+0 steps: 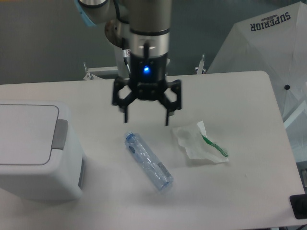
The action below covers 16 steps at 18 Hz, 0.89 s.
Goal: Open the trash can
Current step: 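Move the open gripper over to the white trash can's lid edge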
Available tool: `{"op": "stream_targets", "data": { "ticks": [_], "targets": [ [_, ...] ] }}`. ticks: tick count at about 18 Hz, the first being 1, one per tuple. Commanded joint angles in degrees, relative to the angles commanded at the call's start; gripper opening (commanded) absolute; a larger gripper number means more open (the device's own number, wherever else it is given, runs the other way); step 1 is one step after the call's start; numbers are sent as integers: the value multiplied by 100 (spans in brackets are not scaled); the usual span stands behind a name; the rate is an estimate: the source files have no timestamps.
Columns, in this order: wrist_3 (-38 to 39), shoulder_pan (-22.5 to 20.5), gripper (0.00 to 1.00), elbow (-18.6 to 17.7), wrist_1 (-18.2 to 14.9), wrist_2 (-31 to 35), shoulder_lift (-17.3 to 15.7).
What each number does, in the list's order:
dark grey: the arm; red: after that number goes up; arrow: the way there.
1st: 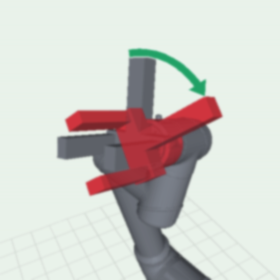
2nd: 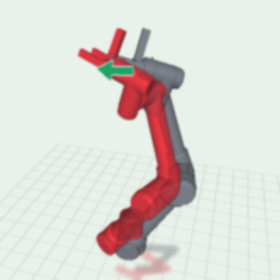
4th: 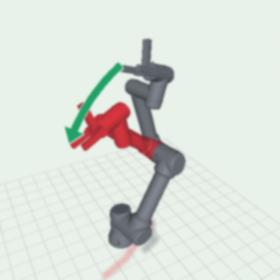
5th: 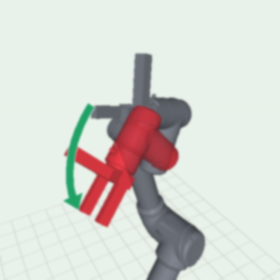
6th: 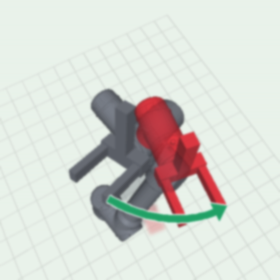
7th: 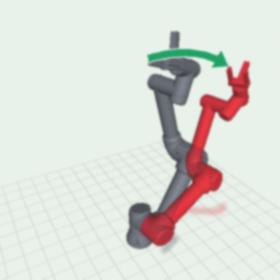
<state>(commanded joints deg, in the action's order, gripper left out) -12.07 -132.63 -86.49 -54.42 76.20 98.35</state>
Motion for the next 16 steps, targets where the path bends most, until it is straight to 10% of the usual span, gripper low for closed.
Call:
{"op": "stream_targets", "data": {
  "ticks": [16],
  "targets": [
    [741, 633, 100, 44, 107, 0, 211]
  ]
}}
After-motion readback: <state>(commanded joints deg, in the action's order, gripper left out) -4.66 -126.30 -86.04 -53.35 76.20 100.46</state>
